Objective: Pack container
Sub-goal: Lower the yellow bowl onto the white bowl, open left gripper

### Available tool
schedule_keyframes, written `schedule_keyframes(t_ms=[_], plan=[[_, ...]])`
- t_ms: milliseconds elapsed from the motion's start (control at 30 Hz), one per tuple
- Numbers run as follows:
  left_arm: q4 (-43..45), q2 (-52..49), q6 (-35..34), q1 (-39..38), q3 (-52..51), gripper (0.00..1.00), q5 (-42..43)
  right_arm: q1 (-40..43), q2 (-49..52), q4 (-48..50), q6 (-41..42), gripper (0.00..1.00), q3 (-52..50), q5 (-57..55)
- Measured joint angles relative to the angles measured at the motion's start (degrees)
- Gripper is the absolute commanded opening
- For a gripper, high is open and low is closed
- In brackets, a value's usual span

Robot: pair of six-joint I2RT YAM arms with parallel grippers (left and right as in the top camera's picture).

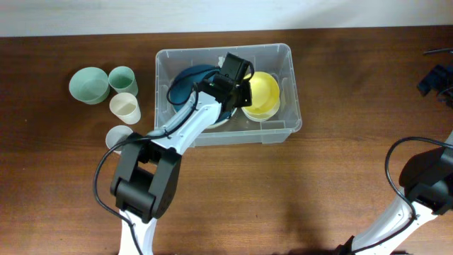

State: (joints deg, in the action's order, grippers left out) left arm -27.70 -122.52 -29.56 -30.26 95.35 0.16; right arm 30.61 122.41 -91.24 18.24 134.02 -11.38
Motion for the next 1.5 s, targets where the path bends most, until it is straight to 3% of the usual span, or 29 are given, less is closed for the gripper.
schedule_keyframes(t_ms=[900, 1033, 1300, 1500], plan=[[-1.66, 0.00, 2.71, 0.00, 0.98, 0.03, 2.69, 0.00, 0.00, 0.00, 0.02, 0.99, 0.00, 0.00], [-1.66, 0.00, 3.02, 0.00, 0.98, 0.12, 2.69, 0.00, 0.00, 0.00, 0.00, 0.99, 0.00, 0.00], [-1.66, 0.00, 3.04, 0.00, 0.98, 0.13, 2.71, 0.00, 0.00, 0.00, 0.00, 0.99, 0.00, 0.00], [-2.01, 0.00, 4.50, 0.00, 1.68, 0.21, 2.67, 0.00, 0.00, 0.00, 0.00, 0.99, 0.00, 0.00]])
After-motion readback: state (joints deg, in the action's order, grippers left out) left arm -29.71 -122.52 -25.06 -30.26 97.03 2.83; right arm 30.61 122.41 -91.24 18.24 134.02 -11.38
